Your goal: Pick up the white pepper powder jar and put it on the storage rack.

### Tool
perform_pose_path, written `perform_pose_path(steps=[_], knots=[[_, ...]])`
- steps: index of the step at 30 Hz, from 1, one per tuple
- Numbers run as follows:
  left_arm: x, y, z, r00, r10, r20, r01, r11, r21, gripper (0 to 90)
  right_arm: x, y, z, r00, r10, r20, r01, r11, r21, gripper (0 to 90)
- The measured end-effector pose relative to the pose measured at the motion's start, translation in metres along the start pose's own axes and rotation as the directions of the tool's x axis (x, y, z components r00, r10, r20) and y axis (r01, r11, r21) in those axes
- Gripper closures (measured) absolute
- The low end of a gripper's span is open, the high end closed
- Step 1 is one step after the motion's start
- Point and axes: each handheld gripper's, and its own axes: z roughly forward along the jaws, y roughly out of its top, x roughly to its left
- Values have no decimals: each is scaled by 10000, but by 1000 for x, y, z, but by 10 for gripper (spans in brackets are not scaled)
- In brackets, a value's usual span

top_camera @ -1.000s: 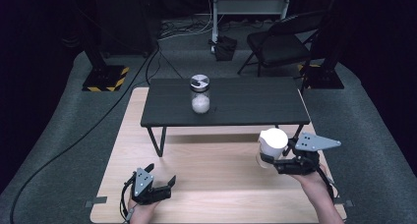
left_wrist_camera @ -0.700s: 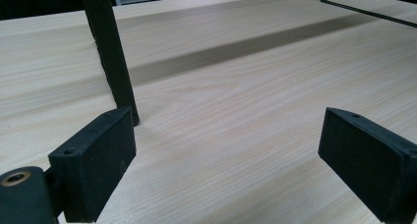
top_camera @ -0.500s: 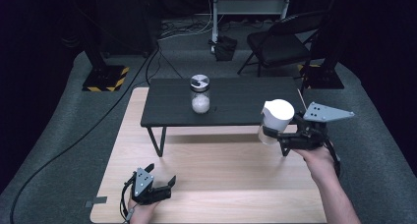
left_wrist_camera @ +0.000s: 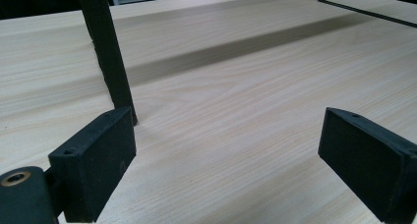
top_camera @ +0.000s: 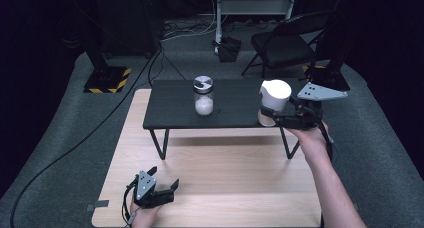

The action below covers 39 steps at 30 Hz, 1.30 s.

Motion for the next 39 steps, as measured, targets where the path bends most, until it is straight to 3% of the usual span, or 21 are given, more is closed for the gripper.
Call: perform_pose_path(steps=[6, 11, 21, 25, 28, 34, 39], knots=[[0, 0, 0, 10000, 16, 23, -16, 10000, -13, 71, -4, 0, 17, 9966, 425, 705, -425, 9991, -7, 299], [1, 0, 0, 10000, 12, 30, -12, 10000, -9, 71, -4, 3, 27, 9935, 454, 1039, -468, 9988, 109, 298], [0, 0, 0, 10000, 13, 30, -13, 10000, -14, 71, -6, 0, 30, 9922, 610, 1088, -609, 9981, -39, 296], [0, 0, 0, 10000, 16, 30, -16, 10000, -12, 71, -5, -3, 26, 9891, 794, 1244, -775, 9968, -202, 212], [0, 0, 0, 10000, 15, 29, -15, 10000, -11, 71, -3, -7, 20, 9888, 633, 1352, -606, 9979, -239, 133], [0, 0, 0, 10000, 16, 3, -16, 10000, -9, 71, -4, -22, 1, 9895, 669, 1281, -589, 9961, -655, 92], [0, 0, 0, 10000, 18, -13, -18, 10000, -6, 71, -4, -45, -21, 9944, 488, 936, -400, 9948, -934, 78]])
